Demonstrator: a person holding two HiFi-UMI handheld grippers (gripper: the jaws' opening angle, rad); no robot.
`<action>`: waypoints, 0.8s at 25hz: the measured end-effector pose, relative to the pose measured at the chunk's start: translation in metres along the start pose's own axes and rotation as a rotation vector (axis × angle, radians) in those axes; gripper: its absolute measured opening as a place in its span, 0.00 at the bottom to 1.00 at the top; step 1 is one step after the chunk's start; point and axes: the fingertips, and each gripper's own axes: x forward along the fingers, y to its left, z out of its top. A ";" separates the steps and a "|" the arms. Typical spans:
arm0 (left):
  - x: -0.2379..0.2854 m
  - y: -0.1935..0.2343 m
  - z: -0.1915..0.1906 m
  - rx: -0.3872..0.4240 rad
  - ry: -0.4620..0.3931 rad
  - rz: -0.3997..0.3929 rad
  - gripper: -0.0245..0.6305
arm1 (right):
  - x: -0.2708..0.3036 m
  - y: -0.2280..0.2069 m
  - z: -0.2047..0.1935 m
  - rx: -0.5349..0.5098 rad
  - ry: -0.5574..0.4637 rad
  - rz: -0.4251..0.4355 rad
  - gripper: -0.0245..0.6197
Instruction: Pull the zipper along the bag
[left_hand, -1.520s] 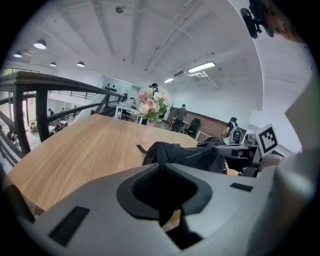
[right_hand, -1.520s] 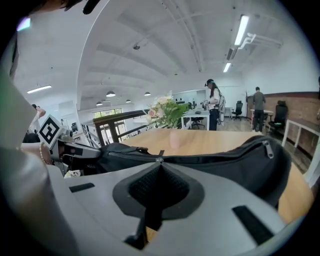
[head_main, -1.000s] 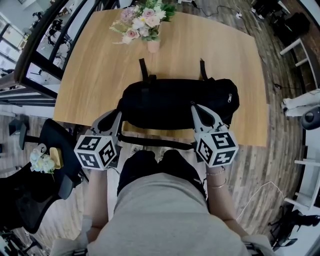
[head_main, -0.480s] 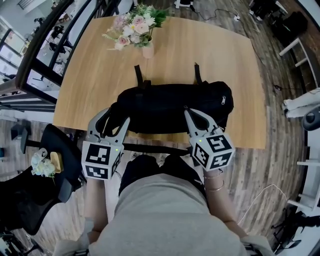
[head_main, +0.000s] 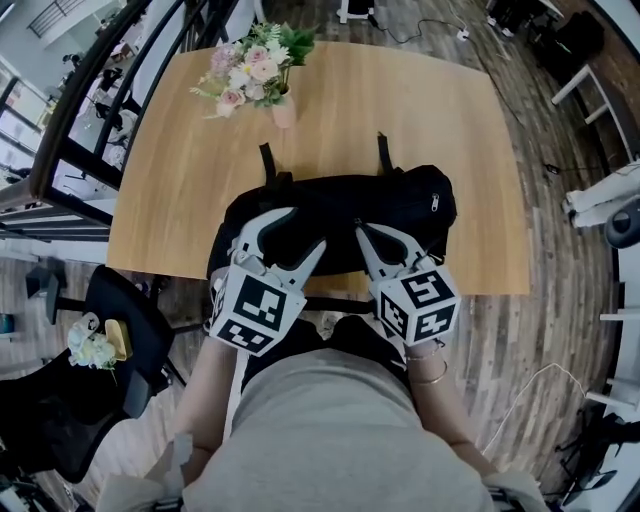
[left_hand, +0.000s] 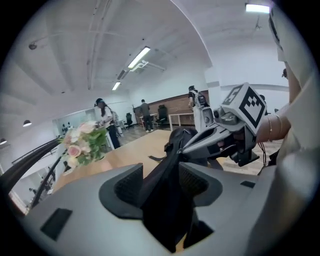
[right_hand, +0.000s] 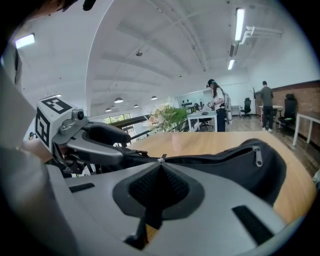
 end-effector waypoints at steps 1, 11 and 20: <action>0.009 -0.008 0.002 0.015 0.004 -0.029 0.40 | 0.000 0.000 0.001 -0.001 -0.001 0.001 0.05; 0.053 -0.032 -0.005 0.156 0.087 -0.068 0.21 | -0.002 -0.001 0.008 -0.044 -0.001 -0.009 0.05; 0.049 -0.030 -0.009 0.124 0.072 -0.082 0.14 | -0.008 -0.023 0.003 -0.040 0.005 -0.048 0.05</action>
